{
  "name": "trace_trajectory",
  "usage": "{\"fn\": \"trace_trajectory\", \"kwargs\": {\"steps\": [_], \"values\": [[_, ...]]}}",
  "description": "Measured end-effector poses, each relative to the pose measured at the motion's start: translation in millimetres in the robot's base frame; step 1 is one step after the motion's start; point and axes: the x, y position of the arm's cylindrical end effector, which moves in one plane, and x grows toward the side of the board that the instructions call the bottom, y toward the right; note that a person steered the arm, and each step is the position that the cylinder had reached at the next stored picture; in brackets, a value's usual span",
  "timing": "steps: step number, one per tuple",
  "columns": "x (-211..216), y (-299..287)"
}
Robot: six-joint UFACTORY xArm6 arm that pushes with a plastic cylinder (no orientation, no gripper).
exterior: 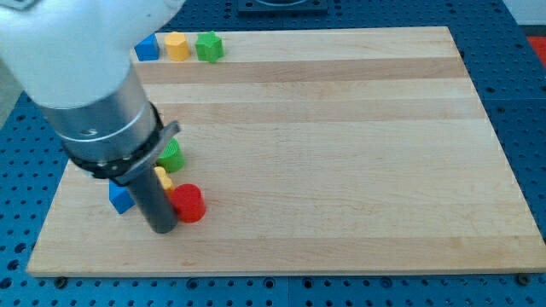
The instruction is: Place the red circle at the right of the green star
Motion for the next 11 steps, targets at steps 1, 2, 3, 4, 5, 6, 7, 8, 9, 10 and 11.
{"fn": "trace_trajectory", "kwargs": {"steps": [1,2,3,4,5,6,7,8,9,10,11], "values": [[-13,16],[-32,33],[-43,61],[-53,88],[-67,104],[-88,109],[-110,100],[-133,98],[-158,95],[-181,93],[-203,92]]}}
